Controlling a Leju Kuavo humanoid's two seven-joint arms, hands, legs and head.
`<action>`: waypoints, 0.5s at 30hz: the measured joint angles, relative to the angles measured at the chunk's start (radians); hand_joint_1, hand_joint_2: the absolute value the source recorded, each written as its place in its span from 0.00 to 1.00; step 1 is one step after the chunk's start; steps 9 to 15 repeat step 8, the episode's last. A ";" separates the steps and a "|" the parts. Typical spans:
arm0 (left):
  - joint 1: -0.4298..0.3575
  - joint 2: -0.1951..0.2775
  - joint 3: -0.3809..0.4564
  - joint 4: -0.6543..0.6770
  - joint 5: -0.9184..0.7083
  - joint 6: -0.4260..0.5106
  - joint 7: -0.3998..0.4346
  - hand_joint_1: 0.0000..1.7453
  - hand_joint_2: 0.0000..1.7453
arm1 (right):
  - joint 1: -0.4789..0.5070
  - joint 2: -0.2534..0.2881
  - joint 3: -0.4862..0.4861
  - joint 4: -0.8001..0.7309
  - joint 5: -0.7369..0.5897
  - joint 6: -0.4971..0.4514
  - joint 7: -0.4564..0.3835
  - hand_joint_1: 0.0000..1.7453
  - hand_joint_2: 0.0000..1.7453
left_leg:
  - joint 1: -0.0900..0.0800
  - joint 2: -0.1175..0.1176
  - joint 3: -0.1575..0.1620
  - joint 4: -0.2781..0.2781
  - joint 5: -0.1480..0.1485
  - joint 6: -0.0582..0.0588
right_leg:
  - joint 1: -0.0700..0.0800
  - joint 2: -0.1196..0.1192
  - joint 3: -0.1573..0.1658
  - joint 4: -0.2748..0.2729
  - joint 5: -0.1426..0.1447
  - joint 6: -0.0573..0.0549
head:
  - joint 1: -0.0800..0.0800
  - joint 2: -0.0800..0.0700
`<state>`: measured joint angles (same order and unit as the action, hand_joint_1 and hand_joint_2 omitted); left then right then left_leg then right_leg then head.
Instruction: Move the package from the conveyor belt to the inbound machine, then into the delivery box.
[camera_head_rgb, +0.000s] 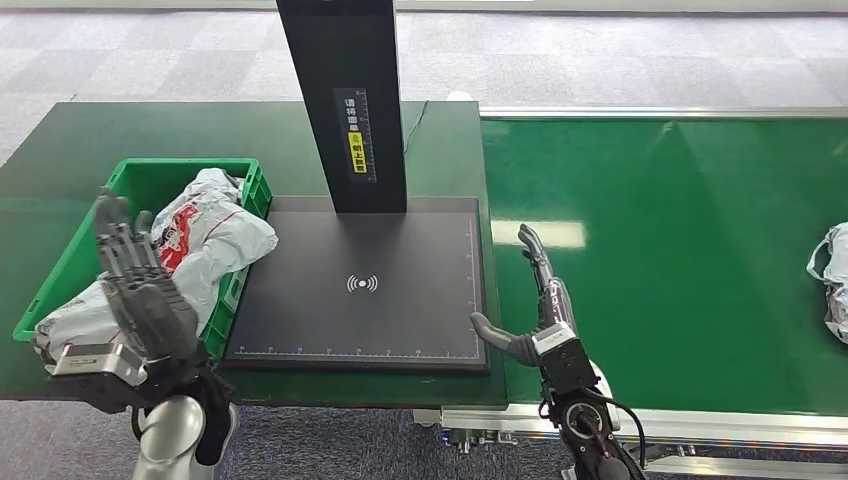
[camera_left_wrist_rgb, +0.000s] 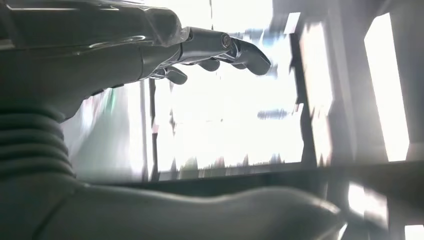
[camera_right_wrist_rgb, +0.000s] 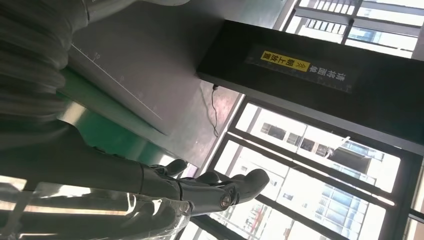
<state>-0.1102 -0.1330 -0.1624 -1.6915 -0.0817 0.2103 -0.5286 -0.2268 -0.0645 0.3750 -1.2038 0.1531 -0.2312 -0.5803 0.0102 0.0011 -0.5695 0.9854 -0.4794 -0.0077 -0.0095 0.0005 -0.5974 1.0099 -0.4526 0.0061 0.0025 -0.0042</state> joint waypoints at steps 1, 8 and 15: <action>0.003 0.007 -0.019 0.007 0.020 -0.079 0.024 0.00 1.00 | -0.003 0.000 0.000 0.000 -0.004 0.000 -0.001 0.00 1.00 | 0.000 0.000 0.000 0.000 0.000 0.000 | 0.000 0.000 0.000 0.000 0.000 0.000 | 0.000 0.000; 0.008 0.025 -0.082 0.095 0.041 -0.268 0.115 0.00 1.00 | -0.017 0.003 0.000 0.006 -0.020 0.001 -0.002 0.00 1.00 | 0.000 0.000 0.000 0.000 0.000 0.000 | 0.000 0.000 0.000 0.000 0.000 0.000 | 0.000 0.000; 0.008 0.025 -0.082 0.095 0.041 -0.268 0.115 0.00 1.00 | -0.017 0.003 0.000 0.006 -0.020 0.001 -0.002 0.00 1.00 | 0.000 0.000 0.000 0.000 0.000 0.000 | 0.000 0.000 0.000 0.000 0.000 0.000 | 0.000 0.000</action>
